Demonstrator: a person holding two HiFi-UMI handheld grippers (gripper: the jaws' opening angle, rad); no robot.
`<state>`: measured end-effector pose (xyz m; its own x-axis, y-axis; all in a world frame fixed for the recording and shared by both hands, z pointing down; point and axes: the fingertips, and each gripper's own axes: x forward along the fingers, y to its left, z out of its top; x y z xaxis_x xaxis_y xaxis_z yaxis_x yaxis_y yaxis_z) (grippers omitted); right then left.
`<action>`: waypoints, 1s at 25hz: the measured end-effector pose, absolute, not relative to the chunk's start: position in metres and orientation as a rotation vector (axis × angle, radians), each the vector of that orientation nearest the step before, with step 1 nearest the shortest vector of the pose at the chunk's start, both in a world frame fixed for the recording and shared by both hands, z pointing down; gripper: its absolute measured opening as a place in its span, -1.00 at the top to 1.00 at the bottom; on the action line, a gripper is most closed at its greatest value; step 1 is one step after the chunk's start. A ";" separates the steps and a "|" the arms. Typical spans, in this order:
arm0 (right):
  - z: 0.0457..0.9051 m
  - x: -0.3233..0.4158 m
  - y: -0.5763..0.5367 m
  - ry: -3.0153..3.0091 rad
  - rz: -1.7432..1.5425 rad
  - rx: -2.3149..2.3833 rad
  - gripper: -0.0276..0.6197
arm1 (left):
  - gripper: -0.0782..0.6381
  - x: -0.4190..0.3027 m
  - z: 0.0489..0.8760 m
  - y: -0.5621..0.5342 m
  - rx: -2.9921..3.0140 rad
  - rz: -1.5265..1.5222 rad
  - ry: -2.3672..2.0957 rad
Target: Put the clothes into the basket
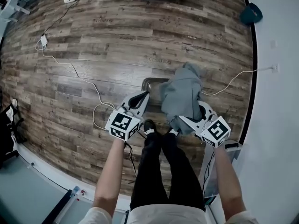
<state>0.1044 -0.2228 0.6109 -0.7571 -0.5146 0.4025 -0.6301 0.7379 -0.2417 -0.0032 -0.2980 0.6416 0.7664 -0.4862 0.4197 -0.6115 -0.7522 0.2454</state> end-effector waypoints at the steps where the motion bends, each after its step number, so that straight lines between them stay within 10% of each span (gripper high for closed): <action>1: 0.619 0.105 -0.222 -2.630 0.519 0.872 0.31 | 0.75 -0.003 0.651 -0.299 2.597 0.478 -0.834; 25: 0.874 0.079 -0.208 -2.484 0.366 0.378 0.31 | 0.75 -0.011 0.854 -0.309 2.614 0.537 -0.759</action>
<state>0.0790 -0.2076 0.8745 -0.7838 -0.1837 0.5932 -0.3471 0.9217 -0.1732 -0.0114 -0.3094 0.8538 0.7830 -0.4288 0.4507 -0.5677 -0.7888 0.2357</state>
